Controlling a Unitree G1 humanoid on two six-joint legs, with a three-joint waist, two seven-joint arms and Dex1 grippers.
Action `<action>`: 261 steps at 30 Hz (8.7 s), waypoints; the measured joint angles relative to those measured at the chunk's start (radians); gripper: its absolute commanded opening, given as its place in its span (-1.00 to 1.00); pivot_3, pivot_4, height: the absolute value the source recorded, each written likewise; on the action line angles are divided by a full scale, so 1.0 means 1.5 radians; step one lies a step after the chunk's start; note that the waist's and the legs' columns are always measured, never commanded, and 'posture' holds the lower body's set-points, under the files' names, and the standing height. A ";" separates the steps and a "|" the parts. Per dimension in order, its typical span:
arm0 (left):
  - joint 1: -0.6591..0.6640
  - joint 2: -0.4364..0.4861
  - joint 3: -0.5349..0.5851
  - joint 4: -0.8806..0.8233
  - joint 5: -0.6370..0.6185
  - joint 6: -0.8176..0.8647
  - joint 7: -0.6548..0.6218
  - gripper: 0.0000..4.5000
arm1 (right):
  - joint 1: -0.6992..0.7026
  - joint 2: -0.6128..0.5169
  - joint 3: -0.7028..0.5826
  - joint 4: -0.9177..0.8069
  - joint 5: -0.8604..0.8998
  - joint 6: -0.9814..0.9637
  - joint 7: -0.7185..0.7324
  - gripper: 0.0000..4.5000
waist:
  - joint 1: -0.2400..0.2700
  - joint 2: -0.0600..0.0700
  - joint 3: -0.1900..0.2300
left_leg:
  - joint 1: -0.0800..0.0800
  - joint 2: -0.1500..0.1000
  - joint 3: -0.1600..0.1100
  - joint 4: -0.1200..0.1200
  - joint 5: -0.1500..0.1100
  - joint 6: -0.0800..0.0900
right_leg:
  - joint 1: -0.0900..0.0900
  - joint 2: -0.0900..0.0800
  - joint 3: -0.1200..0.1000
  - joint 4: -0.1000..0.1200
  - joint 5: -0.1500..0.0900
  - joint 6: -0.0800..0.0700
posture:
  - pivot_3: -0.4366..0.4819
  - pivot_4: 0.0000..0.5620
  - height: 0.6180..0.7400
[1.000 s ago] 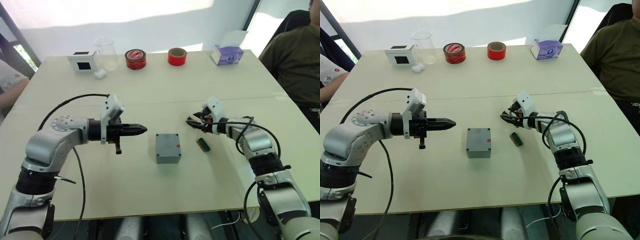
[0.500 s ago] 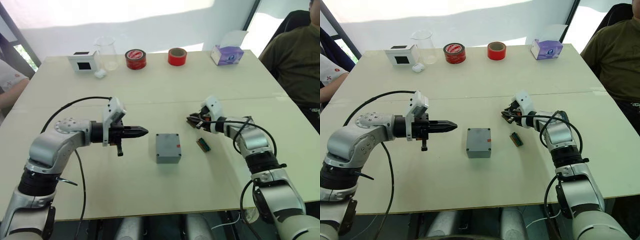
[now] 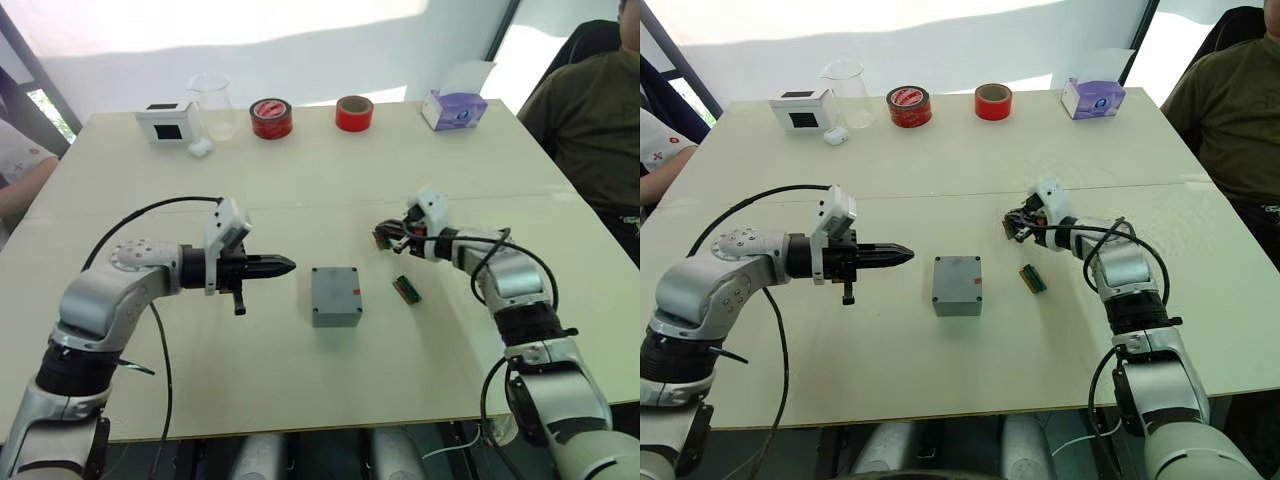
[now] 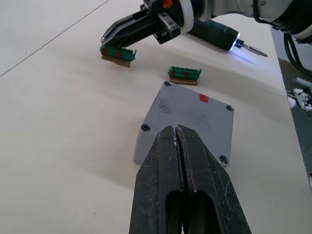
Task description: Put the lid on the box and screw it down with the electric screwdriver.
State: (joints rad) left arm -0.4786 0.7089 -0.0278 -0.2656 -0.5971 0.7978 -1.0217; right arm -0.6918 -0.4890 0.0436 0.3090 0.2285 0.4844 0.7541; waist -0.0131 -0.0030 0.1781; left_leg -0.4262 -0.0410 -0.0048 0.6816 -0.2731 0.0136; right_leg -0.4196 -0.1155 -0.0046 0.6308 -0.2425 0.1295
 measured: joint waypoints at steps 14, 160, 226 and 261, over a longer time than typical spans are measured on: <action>-0.004 -0.008 -0.023 0.019 0.006 -0.014 -0.002 -1.00 | 0.017 -0.002 0.005 -0.017 -0.015 0.025 -0.009 -0.99 | 0.000 0.000 0.000 | 0.000 0.000 0.000 0.000 0.000 0.000 | 0.000 0.000 0.000 0.000 0.000 0.000 | -0.05 -0.47 1.00; -0.002 0.014 -0.085 -0.125 -0.009 -0.003 0.046 -1.00 | -0.195 -0.374 0.355 0.211 -0.057 0.475 0.289 -0.19 | -0.008 -0.003 0.000 | 0.001 0.001 0.002 0.001 -0.002 0.004 | 0.000 0.000 0.001 -0.001 0.000 0.000 | -0.05 -0.47 1.00; -0.099 -0.097 -0.212 0.109 0.217 -0.178 -0.059 -1.00 | 0.306 0.155 -0.038 -0.608 0.170 0.063 -0.311 -0.19 | 0.001 0.003 0.002 | 0.000 0.000 0.000 0.000 -0.002 0.003 | -0.001 0.001 0.001 0.002 0.000 0.000 | -0.05 -0.47 1.00; -0.042 -0.094 -0.215 0.104 0.231 -0.173 -0.049 -1.00 | 0.303 0.118 0.024 -0.546 0.111 0.066 -0.293 -0.19 | 0.003 -0.007 -0.030 | 0.027 0.000 -0.001 -0.012 -0.004 0.006 | 0.023 0.000 0.000 -0.010 -0.003 -0.003 | -0.05 -0.47 1.00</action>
State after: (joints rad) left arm -0.5420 0.5674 -0.3509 -0.1100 -0.2511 0.5386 -1.0949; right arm -0.2375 -0.3116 0.0800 -0.5093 0.3955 0.5835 0.3148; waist -0.0087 -0.0135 0.1332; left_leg -0.3856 -0.0405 -0.0062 0.6639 -0.2795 0.0231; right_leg -0.3854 -0.1150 -0.0044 0.6156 -0.2476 0.1255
